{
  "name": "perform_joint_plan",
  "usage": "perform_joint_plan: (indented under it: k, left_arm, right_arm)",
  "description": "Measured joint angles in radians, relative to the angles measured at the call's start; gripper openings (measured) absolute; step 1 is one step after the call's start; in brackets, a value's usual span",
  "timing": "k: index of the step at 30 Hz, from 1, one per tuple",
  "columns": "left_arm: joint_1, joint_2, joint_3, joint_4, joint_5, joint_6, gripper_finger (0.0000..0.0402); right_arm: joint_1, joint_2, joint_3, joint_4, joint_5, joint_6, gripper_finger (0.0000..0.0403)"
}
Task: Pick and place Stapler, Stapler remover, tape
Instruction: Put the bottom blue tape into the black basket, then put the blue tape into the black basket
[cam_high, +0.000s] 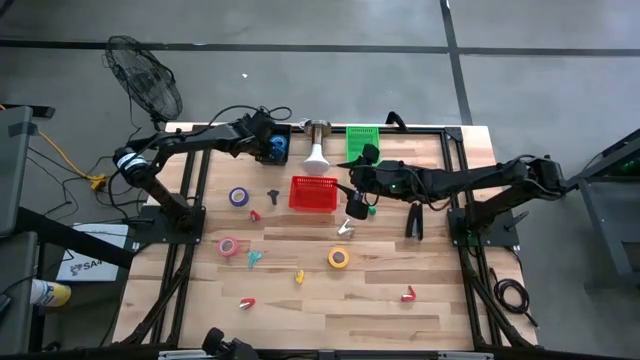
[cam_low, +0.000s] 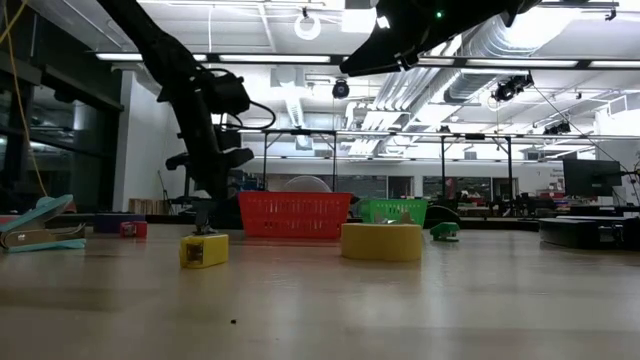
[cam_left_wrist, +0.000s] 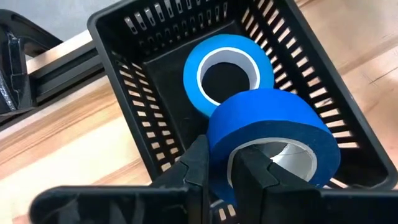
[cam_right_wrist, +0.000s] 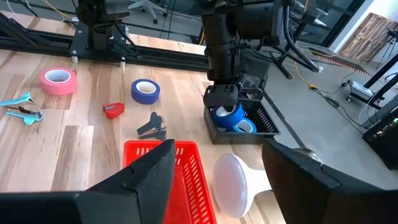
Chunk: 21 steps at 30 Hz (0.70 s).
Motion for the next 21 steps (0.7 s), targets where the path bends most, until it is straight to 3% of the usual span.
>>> perform_joint_plan:
  k: [5,15,21]
  left_arm:
    - [-0.002,0.000,0.000,0.002,0.000,0.001,0.0058]
    - [-0.002,0.000,0.001,-0.010,0.028,0.005,0.0168]
    - [-0.002,-0.059,0.001,-0.053,0.014,0.018,0.0193]
  right_arm:
    - [0.000,0.000,0.000,-0.008,0.000,0.001,0.0232]
    - [0.000,0.000,0.000,-0.015,0.000,0.003,0.0228]
    - [0.000,0.000,0.000,-0.030,0.000,0.011,0.0226]
